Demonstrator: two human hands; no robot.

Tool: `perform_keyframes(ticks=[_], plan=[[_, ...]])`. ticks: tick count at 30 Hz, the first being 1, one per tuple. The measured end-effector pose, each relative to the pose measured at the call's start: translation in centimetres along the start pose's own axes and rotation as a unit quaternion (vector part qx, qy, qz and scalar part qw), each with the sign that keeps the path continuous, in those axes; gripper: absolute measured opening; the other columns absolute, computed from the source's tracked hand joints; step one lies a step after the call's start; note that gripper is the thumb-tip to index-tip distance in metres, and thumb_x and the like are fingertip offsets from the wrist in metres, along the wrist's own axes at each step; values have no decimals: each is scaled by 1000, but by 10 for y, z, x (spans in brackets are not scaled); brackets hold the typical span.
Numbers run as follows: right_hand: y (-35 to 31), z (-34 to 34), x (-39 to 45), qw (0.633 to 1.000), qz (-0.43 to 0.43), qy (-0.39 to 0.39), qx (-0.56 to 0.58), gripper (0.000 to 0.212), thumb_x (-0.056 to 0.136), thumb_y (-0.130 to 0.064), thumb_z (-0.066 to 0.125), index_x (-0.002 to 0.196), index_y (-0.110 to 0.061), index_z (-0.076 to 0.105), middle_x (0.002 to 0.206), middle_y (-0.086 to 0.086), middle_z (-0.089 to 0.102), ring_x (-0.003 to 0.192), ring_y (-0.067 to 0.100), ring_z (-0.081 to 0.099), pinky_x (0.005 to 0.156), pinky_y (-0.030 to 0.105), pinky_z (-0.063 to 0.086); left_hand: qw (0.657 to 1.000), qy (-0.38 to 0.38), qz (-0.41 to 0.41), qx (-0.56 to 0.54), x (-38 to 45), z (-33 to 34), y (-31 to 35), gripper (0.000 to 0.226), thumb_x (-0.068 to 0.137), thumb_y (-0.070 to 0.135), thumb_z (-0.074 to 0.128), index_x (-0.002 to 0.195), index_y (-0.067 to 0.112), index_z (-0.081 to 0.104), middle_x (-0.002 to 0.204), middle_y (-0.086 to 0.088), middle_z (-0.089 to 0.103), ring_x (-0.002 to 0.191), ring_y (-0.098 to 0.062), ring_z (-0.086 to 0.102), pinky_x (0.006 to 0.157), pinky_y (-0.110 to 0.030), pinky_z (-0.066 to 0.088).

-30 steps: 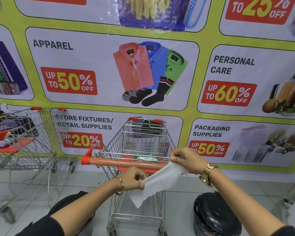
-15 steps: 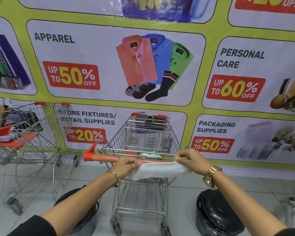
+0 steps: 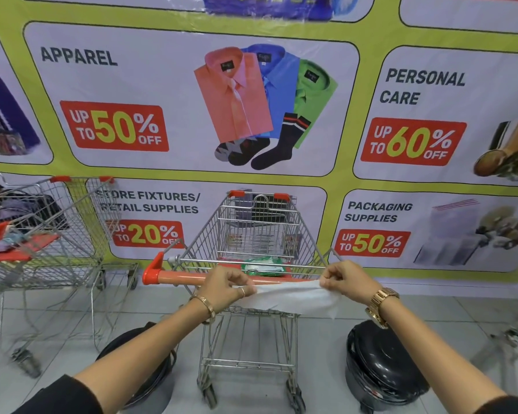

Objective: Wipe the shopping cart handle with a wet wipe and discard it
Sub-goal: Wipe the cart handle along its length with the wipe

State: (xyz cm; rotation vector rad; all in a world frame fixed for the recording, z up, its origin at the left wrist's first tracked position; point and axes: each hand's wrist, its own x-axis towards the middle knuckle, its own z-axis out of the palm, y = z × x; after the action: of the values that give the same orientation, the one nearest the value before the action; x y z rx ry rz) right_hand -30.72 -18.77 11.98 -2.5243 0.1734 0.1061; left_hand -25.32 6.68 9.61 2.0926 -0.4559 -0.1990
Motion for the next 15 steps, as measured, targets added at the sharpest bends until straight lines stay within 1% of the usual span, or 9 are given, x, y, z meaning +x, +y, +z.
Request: perform_keyframes(ticks=[2,4,5,7,9,10,11,13,15], plan=[[1,1,6,1000,12,14,-10,27,84,-17,62,60,-24,54,59,-12,52,56,0,45,53,14,35,999,13,-4,38,6,5,0,4,75,16,73,76,14,75,73,6,69,69,-3,59,74,-23,46],[0,6,13,999,31,35,-22,29,85,-18,61,58,-26,53,59,-12,50,57,2,46,53,15,36,995,47,-15,83,14,10,1,16,77,17,71,87,6,75,84,-4,73,74,-10,59,73,-23,46],[-1,9,17,998,43,45,-27,25,85,-18,60,61,-23,57,61,-10,52,60,6,49,57,18,40,993,61,-20,101,19,12,2,18,78,18,70,89,6,75,87,-5,73,76,-12,60,74,-24,48],[-3,16,25,994,74,69,-48,13,85,-18,60,76,-14,68,74,-2,64,73,14,56,70,25,48,987,74,-20,139,28,15,3,17,80,19,67,91,9,75,92,-4,75,82,-16,64,80,-28,53],[-2,25,32,988,102,103,-61,14,83,-20,60,83,-12,72,91,5,72,86,20,62,82,33,54,979,71,-30,187,37,18,4,18,82,21,64,94,13,75,96,-3,75,87,-17,65,79,-28,53],[-2,28,34,984,114,117,-65,15,83,-22,60,85,-13,72,96,9,73,94,24,62,85,38,54,974,74,-42,209,40,20,3,19,83,23,63,96,16,75,98,-2,75,89,-17,65,78,-28,53],[-3,30,34,981,130,124,-72,17,83,-24,58,89,-15,71,101,10,71,103,28,58,88,41,52,970,80,-53,225,44,21,1,20,83,24,63,97,17,74,101,-1,75,92,-18,65,78,-29,52],[-5,33,33,971,173,143,-86,23,87,-28,53,104,-20,67,117,9,63,117,29,46,97,42,43,964,87,-63,245,48,21,-1,23,83,24,62,103,19,72,108,0,72,100,-19,63,86,-31,50],[-8,35,31,957,189,203,-84,27,89,-24,50,113,-19,61,125,8,56,120,29,41,101,43,34,962,90,-63,250,51,19,-4,31,82,28,62,112,21,67,117,2,67,111,-19,57,95,-35,45]])
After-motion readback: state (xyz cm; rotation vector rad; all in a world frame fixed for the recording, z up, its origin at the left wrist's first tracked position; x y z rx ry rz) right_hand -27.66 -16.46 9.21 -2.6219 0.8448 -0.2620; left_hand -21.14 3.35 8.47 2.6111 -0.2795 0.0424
